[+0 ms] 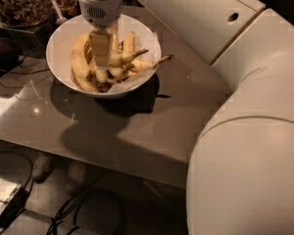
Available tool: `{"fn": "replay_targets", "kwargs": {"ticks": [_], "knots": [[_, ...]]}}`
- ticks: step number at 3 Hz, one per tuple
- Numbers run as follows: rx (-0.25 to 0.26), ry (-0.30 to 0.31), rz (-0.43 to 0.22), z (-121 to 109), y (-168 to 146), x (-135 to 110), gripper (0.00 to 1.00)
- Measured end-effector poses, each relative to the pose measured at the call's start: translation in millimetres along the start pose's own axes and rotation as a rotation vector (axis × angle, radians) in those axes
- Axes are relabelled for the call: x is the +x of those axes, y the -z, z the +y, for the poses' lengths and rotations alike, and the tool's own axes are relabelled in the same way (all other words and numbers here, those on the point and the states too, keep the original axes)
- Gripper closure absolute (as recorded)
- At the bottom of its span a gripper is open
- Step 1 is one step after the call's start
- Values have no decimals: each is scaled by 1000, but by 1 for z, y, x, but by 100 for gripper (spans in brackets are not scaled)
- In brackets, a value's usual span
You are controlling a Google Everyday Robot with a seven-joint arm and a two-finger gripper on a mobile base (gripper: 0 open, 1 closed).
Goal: Pick banana from white bowl
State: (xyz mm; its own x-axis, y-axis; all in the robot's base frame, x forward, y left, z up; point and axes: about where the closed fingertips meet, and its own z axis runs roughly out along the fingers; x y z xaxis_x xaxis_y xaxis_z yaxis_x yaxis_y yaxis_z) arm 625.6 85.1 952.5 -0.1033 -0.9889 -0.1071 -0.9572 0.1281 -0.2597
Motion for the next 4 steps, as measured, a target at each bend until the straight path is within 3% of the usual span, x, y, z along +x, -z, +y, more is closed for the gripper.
{"fn": "replay_targets", "kwargs": {"ticks": [2,3,4], "knots": [[-58,2,9,-1,-24,-10,34],[-85,-11,15,-3,-37,-10,52],[-85,-14,14,-5,-36,-11,77]]}}
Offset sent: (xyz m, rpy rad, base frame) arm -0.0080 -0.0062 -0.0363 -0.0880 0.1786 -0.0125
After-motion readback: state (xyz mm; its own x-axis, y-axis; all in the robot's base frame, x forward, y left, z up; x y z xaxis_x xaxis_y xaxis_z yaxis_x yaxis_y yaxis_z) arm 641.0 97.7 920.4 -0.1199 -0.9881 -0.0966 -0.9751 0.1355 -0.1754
